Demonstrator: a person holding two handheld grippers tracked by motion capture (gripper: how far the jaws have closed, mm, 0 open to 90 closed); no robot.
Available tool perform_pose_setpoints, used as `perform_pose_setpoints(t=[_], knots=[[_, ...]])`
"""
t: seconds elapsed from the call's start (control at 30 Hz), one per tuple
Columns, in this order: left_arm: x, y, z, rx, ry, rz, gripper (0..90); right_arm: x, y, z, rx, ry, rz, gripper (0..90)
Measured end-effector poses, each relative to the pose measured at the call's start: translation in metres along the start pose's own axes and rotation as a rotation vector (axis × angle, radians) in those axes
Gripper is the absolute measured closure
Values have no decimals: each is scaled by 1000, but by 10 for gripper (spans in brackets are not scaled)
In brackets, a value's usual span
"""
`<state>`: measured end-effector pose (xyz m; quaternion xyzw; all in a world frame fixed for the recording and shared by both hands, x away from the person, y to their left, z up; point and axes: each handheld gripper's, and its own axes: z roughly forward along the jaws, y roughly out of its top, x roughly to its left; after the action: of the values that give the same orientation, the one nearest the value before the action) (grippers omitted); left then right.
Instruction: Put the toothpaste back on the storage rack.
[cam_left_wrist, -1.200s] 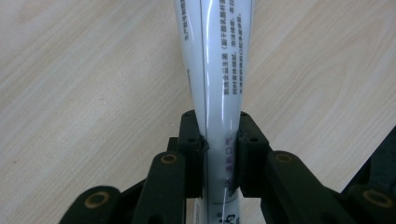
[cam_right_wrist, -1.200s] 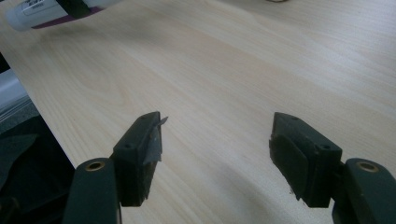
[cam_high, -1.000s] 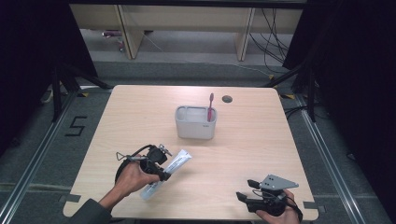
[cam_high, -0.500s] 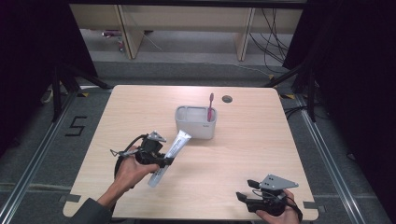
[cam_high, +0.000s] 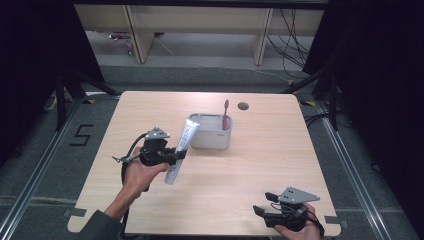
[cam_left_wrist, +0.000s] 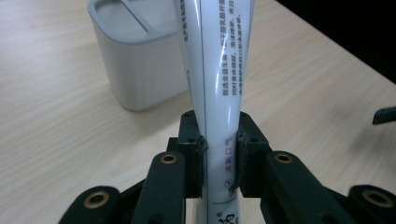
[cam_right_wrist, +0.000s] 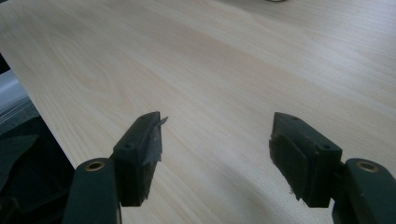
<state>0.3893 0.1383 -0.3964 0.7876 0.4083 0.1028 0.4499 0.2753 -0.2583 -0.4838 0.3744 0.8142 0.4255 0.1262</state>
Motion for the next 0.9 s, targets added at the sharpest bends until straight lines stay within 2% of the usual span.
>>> perform_pose_setpoints(t=[0.07, 0.17, 0.2, 0.3, 0.33, 0.5, 0.53, 0.63, 0.83, 0.9], knots=[[0, 3, 0, -41, 11, -20, 751, 0, 0, 0, 1, 2, 1, 348], [4, 7, 0, -45, 14, -7, 751, 0, 0, 0, 0, 3, -1, 348], [3, 9, 1, -65, 18, -22, 752, 0, 0, 0, 0, 2, 0, 348], [5, 14, 1, -96, 32, -32, 752, 0, 0, 0, 3, 5, 7, 348], [6, 16, 2, -112, 32, -35, 751, 2, 0, 0, 6, 7, 34, 347], [11, 26, 3, -156, 60, -40, 751, 2, 0, 0, 7, 12, 38, 348], [11, 28, 3, -161, 63, -43, 751, 0, 0, 0, -4, 4, 9, 348], [13, 35, 5, -188, 67, -55, 751, 2, 0, 0, 8, 12, 36, 348], [12, 49, 12, -237, 75, -62, 750, 1, 0, 0, -3, 6, 22, 348], [11, 53, 15, -252, 70, -69, 750, -1, 0, 0, -7, 2, 3, 347]])
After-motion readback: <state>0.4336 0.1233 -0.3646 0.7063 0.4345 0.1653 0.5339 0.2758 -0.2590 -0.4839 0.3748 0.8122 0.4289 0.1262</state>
